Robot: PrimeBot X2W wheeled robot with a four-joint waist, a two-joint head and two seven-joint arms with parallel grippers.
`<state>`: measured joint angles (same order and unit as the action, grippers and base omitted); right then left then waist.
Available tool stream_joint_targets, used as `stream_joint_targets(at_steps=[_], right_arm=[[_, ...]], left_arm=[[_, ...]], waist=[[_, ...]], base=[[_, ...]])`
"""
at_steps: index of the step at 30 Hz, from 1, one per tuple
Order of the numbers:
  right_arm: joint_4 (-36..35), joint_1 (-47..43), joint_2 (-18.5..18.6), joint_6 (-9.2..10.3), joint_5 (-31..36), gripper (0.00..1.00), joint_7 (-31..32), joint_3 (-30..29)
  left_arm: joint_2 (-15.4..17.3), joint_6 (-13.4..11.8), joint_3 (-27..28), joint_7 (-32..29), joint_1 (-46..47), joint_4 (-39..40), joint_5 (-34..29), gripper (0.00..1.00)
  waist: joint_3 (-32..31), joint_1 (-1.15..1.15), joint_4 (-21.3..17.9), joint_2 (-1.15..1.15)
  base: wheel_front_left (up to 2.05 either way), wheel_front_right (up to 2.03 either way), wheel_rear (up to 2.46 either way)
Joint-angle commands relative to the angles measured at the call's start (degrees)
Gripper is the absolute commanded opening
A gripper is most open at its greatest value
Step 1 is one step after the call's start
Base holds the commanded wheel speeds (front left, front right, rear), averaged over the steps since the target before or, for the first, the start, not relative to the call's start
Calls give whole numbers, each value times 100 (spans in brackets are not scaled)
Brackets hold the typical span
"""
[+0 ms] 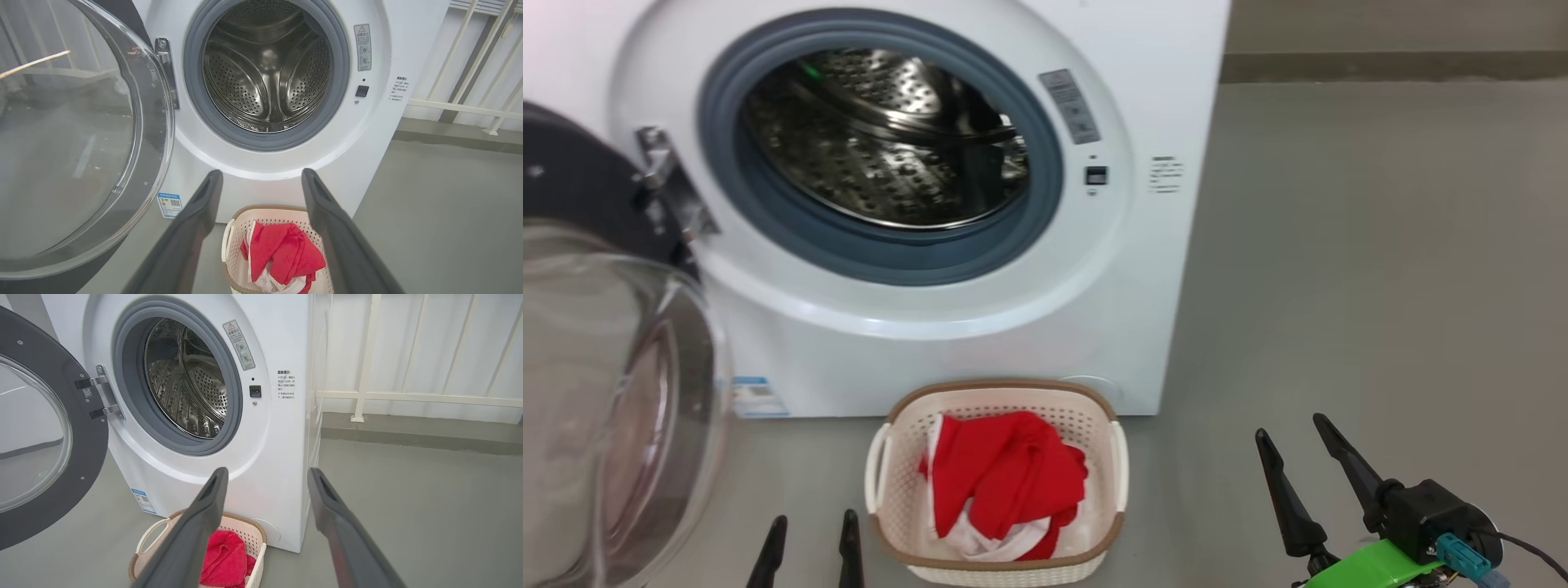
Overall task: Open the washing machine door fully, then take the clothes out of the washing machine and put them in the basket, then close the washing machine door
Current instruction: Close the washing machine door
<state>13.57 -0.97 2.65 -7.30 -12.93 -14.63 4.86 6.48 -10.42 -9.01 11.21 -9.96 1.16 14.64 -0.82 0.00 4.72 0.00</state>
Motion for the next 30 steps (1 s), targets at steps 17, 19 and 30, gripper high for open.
stream_joint_targets(at_steps=[17,19,30], right_arm=[[-294,-40,22,-19,55,100,-37,207],[-306,-46,22,-19,45,100,-37,209],[-340,-89,22,-19,-4,100,-37,268]], left_arm=[[85,-166,399,125,164,260,205,100],[77,-179,387,130,152,273,207,100],[73,-231,366,118,62,370,258,100]], waist=[[-113,0,1581,0],[-112,0,1676,0],[-123,0,2071,0]], base=[[0,0,0],[0,0,0],[0,0,0]])
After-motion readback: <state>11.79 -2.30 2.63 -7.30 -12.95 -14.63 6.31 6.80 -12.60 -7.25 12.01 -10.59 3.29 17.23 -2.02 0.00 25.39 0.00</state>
